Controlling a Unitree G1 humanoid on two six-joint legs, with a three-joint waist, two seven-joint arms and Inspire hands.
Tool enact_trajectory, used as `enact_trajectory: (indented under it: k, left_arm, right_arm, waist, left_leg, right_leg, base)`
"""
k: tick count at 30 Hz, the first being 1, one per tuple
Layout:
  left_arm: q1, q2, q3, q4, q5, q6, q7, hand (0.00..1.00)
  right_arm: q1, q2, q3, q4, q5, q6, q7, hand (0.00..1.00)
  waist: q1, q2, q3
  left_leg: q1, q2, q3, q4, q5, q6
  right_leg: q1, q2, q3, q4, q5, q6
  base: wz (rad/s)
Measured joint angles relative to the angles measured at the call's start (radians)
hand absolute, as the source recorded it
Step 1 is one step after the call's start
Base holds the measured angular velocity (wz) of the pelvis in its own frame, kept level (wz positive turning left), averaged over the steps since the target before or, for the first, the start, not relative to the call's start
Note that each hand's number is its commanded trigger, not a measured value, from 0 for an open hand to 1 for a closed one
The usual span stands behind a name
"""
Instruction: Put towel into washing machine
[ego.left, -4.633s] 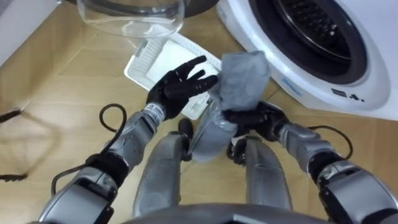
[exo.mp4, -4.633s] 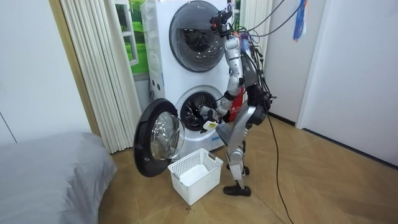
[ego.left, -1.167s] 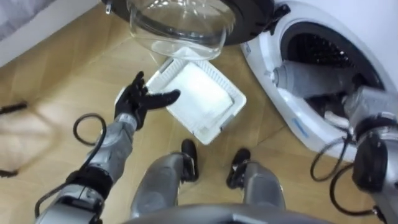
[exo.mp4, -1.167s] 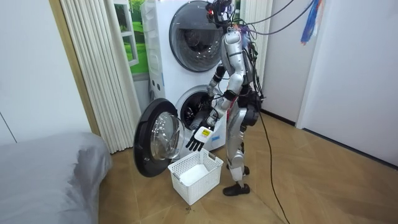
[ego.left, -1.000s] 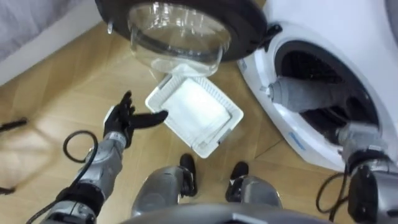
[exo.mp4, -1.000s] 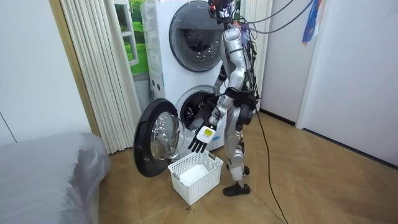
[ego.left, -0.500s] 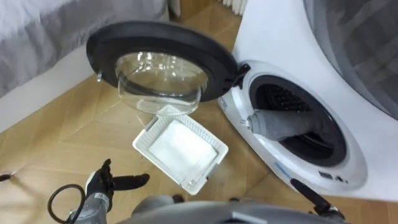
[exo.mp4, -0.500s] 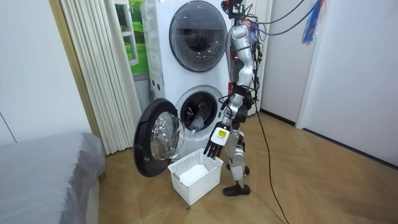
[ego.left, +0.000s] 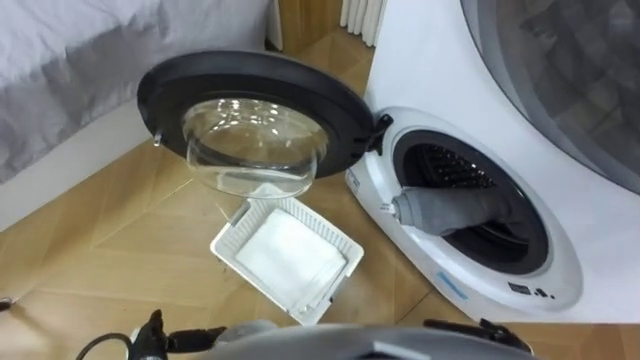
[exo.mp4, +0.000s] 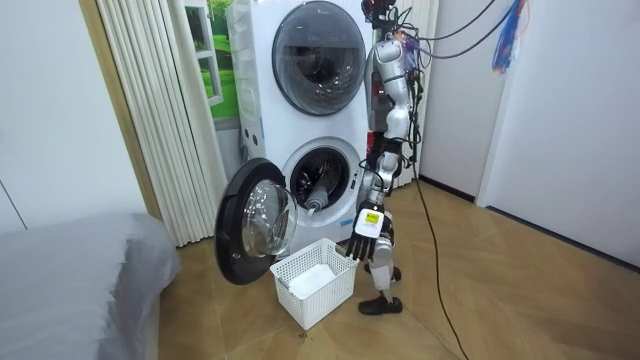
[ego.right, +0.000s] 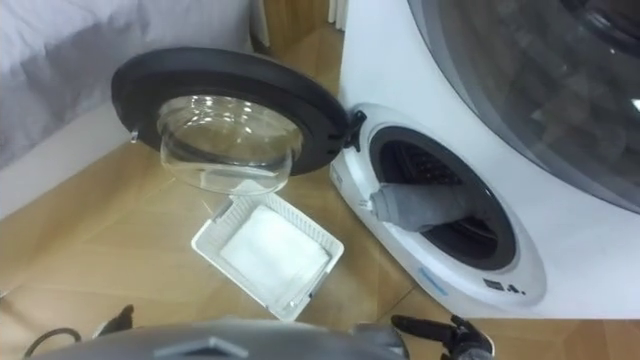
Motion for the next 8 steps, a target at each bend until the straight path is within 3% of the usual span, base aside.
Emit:
enact_trajectory:
  k: [8]
  left_arm:
    - [-0.02, 0.004, 0.001, 0.027, 0.046, 0.005, -0.004, 0.0]
  right_arm:
    - [-0.002, 0.0, 0.009, 0.003, -0.069, 0.0, 0.009, 0.0]
  waist:
    - [-0.01, 0.001, 0.0012]
  left_leg:
    - [0.008, 0.0, -0.004, -0.001, -0.002, -0.003]
  right_leg:
    - [0.025, 0.003, 0.0, -0.015, 0.0, 0.0]
  base:
    - [0.01]
